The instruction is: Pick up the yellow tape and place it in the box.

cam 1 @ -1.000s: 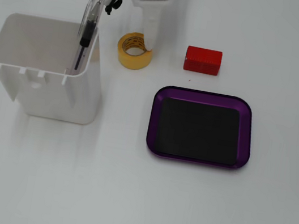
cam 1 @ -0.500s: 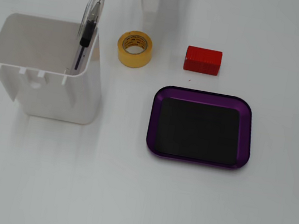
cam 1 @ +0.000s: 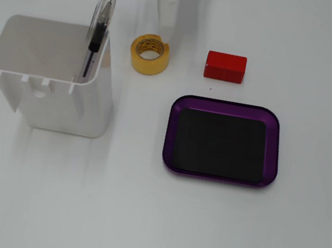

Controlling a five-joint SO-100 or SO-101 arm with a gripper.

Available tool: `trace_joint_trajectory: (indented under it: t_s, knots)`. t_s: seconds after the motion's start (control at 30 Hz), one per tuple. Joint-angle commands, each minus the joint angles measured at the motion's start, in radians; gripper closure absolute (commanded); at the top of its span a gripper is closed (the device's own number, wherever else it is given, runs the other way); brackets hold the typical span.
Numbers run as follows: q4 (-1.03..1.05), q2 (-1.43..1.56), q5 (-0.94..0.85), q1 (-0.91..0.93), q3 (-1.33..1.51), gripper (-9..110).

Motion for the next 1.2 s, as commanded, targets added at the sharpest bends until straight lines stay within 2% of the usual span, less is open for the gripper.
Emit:
trace_joint_trajectory:
  t_s: [0.0, 0.23, 0.63, 0.87, 0.97, 1.07, 1.17]
  knots:
    - [-0.051, 0.023, -0.02, 0.003, 0.018, 87]
    - [-0.1, 0.021, -0.046, 0.107, 0.046, 87]
    - [-0.1, 0.018, -0.069, 0.098, 0.063, 87]
    - [-0.201, -0.184, -0.06, 0.103, 0.08, 87]
    - [-0.207, -0.276, -0.06, 0.098, 0.071, 92]
    - [-0.193, -0.322, -0.055, 0.097, 0.009, 103]
    - [-0.179, -0.319, -0.023, 0.092, -0.044, 102]
